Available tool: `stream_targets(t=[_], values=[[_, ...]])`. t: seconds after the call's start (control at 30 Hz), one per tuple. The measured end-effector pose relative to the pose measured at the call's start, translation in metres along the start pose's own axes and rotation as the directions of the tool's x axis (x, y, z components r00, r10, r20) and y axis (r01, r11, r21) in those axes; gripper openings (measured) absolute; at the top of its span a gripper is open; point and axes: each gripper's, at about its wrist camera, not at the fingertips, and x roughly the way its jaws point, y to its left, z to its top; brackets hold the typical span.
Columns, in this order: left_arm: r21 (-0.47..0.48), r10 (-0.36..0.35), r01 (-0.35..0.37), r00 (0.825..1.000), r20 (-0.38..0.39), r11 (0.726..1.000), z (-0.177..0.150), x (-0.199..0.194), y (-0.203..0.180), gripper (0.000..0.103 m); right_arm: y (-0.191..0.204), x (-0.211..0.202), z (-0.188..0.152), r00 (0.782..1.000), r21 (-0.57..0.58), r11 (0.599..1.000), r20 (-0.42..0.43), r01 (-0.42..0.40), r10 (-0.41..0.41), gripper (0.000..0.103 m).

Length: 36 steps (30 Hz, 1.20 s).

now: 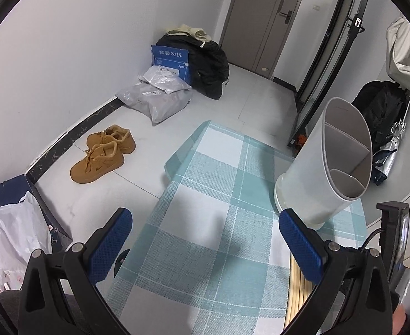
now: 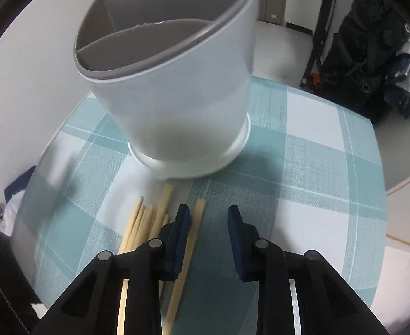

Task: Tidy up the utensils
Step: 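Lower the right gripper onto the chopsticks and pinch one chopstick, then lift the chopstick with the right gripper while the left gripper grasps another chopstick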

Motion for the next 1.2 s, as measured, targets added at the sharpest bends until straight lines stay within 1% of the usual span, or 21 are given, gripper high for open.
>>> stream_targets(t=[0.07,0.1,0.13,0.2,0.23,0.33,0.47,0.53,0.57,0.6,0.63,0.7,0.77,0.83,0.9,0.93,0.97,1.0,1.03,1.13,1.2], values=[[0.010,0.002,-0.002,1.000,-0.005,1.000,0.001,0.001,-0.001,0.102,0.005,-0.001,0.002,0.999,-0.021,0.999,-0.008,0.036,-0.036,0.022],[0.018,0.004,-0.004,1.000,-0.006,1.000,0.001,0.002,0.000,0.102,0.008,-0.003,0.002,0.999,-0.031,0.998,-0.010,0.046,-0.047,0.018],[0.027,0.005,-0.005,1.000,-0.011,1.000,0.001,0.003,0.000,0.102,0.010,-0.004,0.001,0.999,-0.039,0.998,-0.010,0.045,-0.046,0.012],[0.049,0.002,0.000,0.999,-0.032,0.999,-0.001,0.006,-0.003,0.102,0.014,-0.006,-0.001,0.999,-0.048,0.998,-0.008,0.047,-0.047,0.007],[0.064,-0.008,0.012,0.998,-0.056,0.998,-0.003,0.009,-0.006,0.102,0.015,-0.007,-0.002,0.999,-0.043,0.998,-0.005,0.046,-0.046,0.006],[0.101,-0.012,0.023,0.994,-0.109,0.995,-0.007,0.014,-0.011,0.102,0.008,-0.016,-0.006,1.000,0.017,1.000,0.011,0.008,-0.008,0.005],[0.160,-0.051,0.083,0.979,-0.195,0.984,-0.022,0.021,-0.027,0.102,-0.021,-0.036,-0.009,0.994,0.151,0.985,0.080,-0.087,0.075,0.005],[0.179,-0.067,0.111,0.970,-0.236,0.978,-0.028,0.024,-0.035,0.102,-0.037,-0.053,-0.014,0.984,0.225,0.962,0.129,-0.153,0.127,0.005],[0.190,-0.083,0.137,0.960,-0.268,0.972,-0.033,0.027,-0.040,0.102,-0.039,-0.057,-0.014,0.977,0.252,0.950,0.151,-0.186,0.151,0.005],[0.200,-0.083,0.144,0.955,-0.285,0.969,-0.038,0.027,-0.044,0.102,-0.047,-0.066,-0.017,0.967,0.287,0.931,0.183,-0.226,0.178,0.005],[0.215,-0.076,0.144,0.952,-0.296,0.966,-0.041,0.027,-0.048,0.102,-0.054,-0.072,-0.020,0.960,0.312,0.917,0.204,-0.249,0.192,0.005],[0.259,-0.057,0.144,0.947,-0.316,0.955,-0.049,0.028,-0.059,0.102,-0.071,-0.085,-0.026,0.936,0.369,0.872,0.262,-0.322,0.235,0.005],[0.304,-0.024,0.129,0.945,-0.326,0.944,-0.056,0.029,-0.066,0.102,-0.081,-0.095,-0.034,0.916,0.408,0.834,0.309,-0.370,0.255,0.005],[0.330,0.010,0.105,0.944,-0.329,0.938,-0.061,0.031,-0.067,0.102,-0.091,-0.102,-0.039,0.897,0.421,0.812,0.355,-0.405,0.263,0.005],[0.336,0.025,0.099,0.937,-0.348,0.937,-0.065,0.034,-0.066,0.102,-0.102,-0.106,-0.044,0.885,0.423,0.803,0.388,-0.421,0.259,0.005],[0.334,0.033,0.097,0.932,-0.361,0.937,-0.066,0.036,-0.065,0.102,-0.106,-0.110,-0.049,0.875,0.430,0.790,0.408,-0.436,0.261,0.005],[0.336,0.047,0.088,0.927,-0.372,0.938,-0.067,0.039,-0.064,0.102,-0.110,-0.109,-0.049,0.875,0.436,0.787,0.411,-0.436,0.256,0.005],[0.338,0.055,0.082,0.925,-0.375,0.938,-0.068,0.039,-0.063,0.102,-0.113,-0.112,-0.051,0.878,0.438,0.792,0.411,-0.425,0.245,0.005],[0.339,0.058,0.074,0.930,-0.364,0.938,-0.068,0.038,-0.063,0.102,-0.116,-0.113,-0.053,0.876,0.431,0.798,0.420,-0.421,0.235,0.005],[0.329,0.063,0.066,0.928,-0.368,0.942,-0.066,0.037,-0.061,0.102,-0.124,-0.111,-0.053,0.866,0.422,0.799,0.444,-0.429,0.231,0.005],[0.326,0.084,0.042,0.928,-0.364,0.945,-0.064,0.036,-0.056,0.102,-0.130,-0.113,-0.054,0.859,0.418,0.797,0.457,-0.436,0.231,0.005]])
